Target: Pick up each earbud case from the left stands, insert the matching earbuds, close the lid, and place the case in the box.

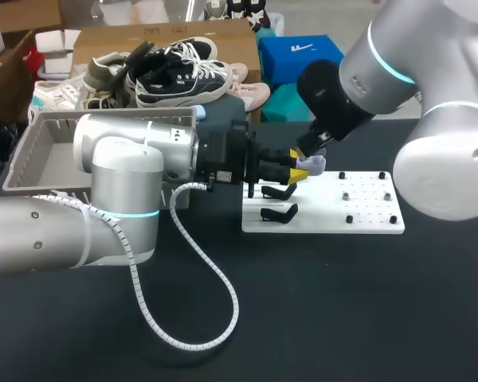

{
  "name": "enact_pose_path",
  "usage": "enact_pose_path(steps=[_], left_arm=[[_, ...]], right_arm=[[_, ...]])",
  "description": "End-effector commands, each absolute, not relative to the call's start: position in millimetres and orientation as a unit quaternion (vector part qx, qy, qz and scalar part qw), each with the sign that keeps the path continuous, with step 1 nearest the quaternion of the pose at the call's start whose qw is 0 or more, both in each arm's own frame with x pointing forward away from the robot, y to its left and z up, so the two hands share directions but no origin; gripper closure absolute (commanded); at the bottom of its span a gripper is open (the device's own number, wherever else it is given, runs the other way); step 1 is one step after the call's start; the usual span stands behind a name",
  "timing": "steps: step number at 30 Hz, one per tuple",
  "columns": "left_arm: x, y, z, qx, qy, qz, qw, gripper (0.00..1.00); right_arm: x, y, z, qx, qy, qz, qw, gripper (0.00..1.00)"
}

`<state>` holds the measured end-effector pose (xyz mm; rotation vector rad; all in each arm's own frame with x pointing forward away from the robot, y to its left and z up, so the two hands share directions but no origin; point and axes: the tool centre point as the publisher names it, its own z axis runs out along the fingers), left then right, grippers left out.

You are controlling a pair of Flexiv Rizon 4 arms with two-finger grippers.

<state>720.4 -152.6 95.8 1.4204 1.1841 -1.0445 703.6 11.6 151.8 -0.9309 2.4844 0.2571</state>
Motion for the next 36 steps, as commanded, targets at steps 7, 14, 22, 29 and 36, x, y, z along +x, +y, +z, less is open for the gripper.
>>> enact_pose_path(steps=[7,14,22,29,36], left_arm=[[721,-153,95,0.584,0.486,-0.430,0.487,1.00],[721,-153,95,0.584,0.486,-0.430,0.487,1.00],[721,-153,95,0.584,0.486,-0.430,0.487,1.00],[721,-153,95,0.584,0.486,-0.430,0.487,1.00],[721,-153,95,0.584,0.486,-0.430,0.487,1.00]], right_arm=[[702,9,149,-0.335,0.907,0.091,0.238,1.00],[702,9,146,-0.334,0.908,0.090,0.236,1.00],[701,10,144,-0.334,0.909,0.088,0.235,1.00],[702,12,141,-0.334,0.909,0.086,0.232,1.00],[701,12,140,-0.334,0.910,0.084,0.231,1.00]])
